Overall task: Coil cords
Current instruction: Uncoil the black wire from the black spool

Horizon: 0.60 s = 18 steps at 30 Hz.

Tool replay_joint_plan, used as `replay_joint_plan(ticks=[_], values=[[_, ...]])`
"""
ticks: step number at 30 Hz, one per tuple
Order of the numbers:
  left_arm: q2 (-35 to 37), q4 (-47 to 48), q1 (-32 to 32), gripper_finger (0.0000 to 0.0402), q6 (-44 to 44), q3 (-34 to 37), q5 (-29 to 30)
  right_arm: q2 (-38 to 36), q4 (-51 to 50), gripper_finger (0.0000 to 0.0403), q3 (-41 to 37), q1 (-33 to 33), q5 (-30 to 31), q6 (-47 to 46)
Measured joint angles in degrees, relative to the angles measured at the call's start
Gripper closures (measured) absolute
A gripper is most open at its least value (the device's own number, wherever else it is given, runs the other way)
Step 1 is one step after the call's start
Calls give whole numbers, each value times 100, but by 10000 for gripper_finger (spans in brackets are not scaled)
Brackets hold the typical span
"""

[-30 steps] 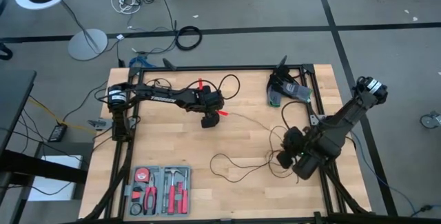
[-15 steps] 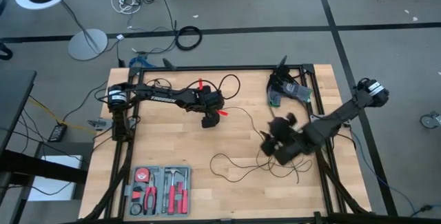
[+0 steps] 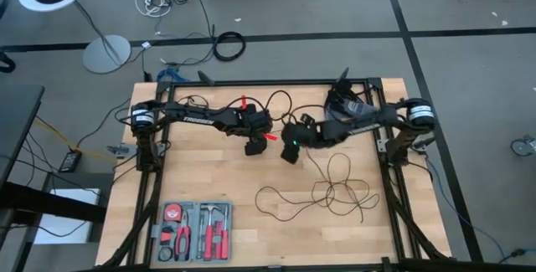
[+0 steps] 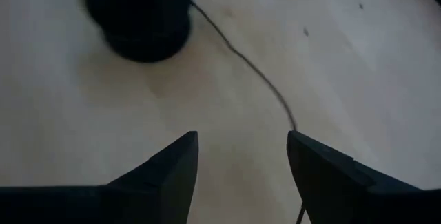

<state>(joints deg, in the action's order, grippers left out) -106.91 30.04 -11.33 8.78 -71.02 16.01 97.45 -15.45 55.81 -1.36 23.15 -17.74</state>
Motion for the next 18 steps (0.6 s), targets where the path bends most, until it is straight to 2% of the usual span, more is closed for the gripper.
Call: replay_joint_plan(ticks=[7, 11, 14, 16, 18], values=[[0, 10, 0, 39, 24, 0, 0, 262, 634, 183, 10, -782, -374, 977], [0, -51, 0, 39, 96, 0, 0, 528, 669, 183, 10, -1150, -1314, 1088], [0, -52, 0, 39, 109, 0, -2, 873, 665, 188, 34, -1273, -1558, 1012], [0, -55, 0, 39, 109, 0, -2, 1082, 682, 203, 44, -1294, -1549, 870], [0, -35, 0, 39, 109, 0, -4, 1171, 644, 238, 63, -1237, -1585, 699]])
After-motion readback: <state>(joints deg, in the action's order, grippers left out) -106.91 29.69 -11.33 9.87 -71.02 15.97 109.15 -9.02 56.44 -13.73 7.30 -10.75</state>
